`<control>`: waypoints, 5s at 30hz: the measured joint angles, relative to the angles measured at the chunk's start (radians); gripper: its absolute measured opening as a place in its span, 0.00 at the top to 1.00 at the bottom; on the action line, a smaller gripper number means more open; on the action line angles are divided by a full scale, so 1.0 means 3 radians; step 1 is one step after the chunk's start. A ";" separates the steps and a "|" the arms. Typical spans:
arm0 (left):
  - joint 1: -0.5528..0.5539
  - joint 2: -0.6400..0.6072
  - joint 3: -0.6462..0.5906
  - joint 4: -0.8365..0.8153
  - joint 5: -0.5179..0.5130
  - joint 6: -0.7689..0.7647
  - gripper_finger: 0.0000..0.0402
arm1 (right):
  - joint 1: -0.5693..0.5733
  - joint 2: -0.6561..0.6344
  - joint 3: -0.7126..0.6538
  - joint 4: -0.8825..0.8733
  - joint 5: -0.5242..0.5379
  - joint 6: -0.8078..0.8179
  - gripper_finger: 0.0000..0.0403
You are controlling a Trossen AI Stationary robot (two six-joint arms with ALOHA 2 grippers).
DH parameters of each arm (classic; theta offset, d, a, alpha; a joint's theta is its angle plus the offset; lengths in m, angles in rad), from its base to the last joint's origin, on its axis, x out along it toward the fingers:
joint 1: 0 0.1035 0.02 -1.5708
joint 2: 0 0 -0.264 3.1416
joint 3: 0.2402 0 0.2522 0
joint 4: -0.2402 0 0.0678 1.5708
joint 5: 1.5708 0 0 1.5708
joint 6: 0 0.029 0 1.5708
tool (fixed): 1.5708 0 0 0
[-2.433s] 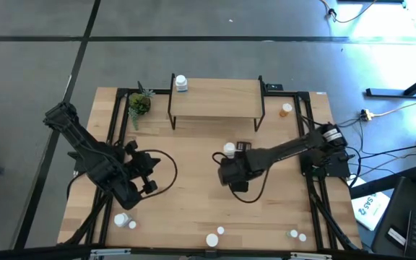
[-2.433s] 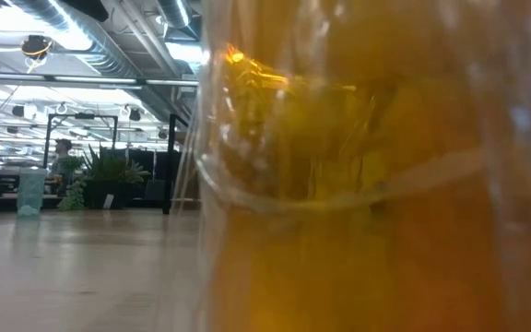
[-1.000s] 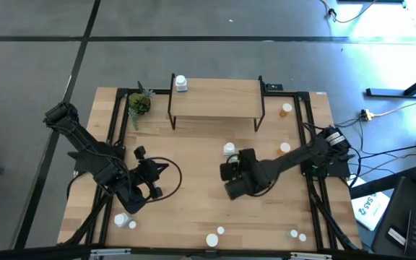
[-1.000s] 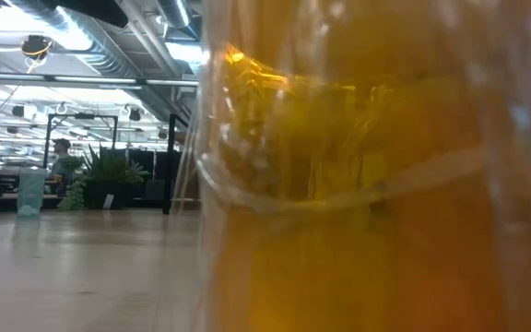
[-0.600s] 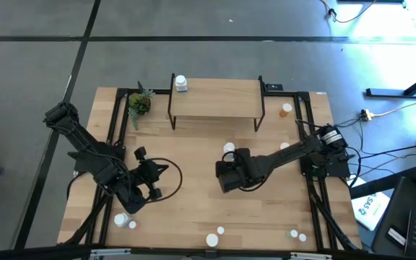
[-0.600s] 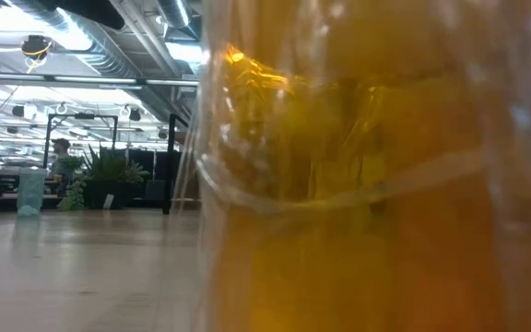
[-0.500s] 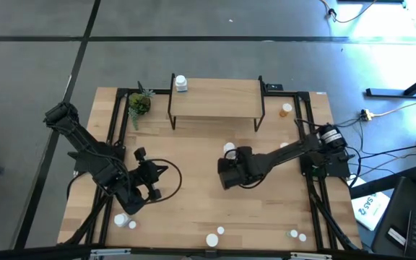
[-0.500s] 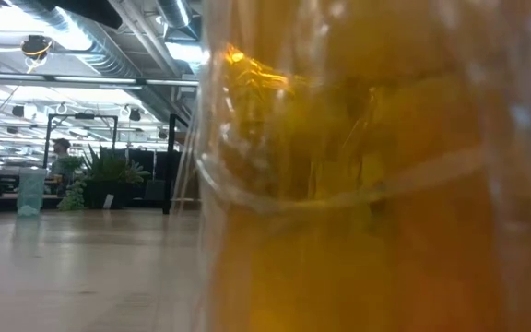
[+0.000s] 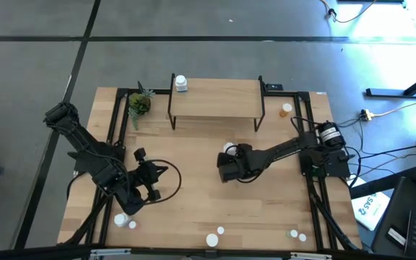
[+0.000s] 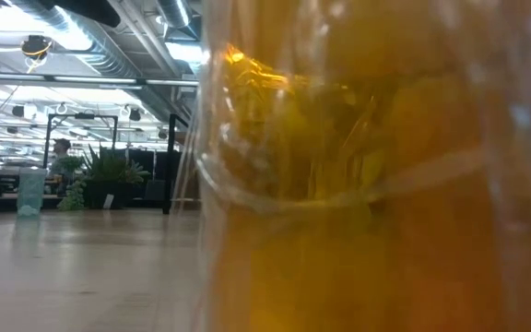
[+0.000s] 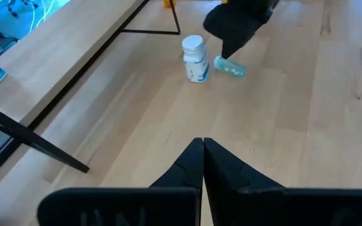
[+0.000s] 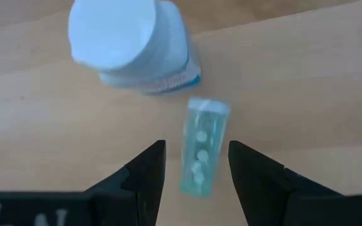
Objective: Pick and place medicine bottles onto shelf by color
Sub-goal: Put the top right blue pill bottle on the shelf
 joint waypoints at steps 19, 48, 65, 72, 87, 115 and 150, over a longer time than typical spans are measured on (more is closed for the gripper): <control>0.0001 -0.0001 0.0000 0.0003 -0.0001 0.0058 0.99 | -0.0212 0.0000 -0.0417 0.0535 -0.0110 -0.0064 0.56; 0.0001 -0.0001 0.0000 0.0000 -0.0001 0.0143 0.99 | -0.0003 0.0000 -0.0446 0.0725 -0.0035 -0.0279 0.56; 0.0001 0.0000 0.0000 0.0000 0.0001 0.0143 0.99 | -0.0003 0.0130 -0.0432 0.0713 -0.0083 -0.0600 0.59; 0.0004 -0.0001 0.0000 0.0003 0.0137 0.0143 0.99 | 0.0012 0.0134 -0.0437 0.0695 -0.0076 -0.0895 0.70; 0.0005 -0.0001 0.0000 0.0010 0.0338 0.0351 0.96 | 0.0147 0.0154 -0.0416 0.0742 0.0069 -0.1750 0.73; 0.0725 0.0000 0.0000 0.0009 0.0303 0.1022 0.70 | 0.0209 0.0149 0.0388 0.1021 0.0713 -0.4458 0.73; 0.0718 0.0000 0.0001 0.0925 0.0930 0.2515 0.70 | 0.0304 0.0146 0.0487 0.2466 0.0827 -0.6768 0.73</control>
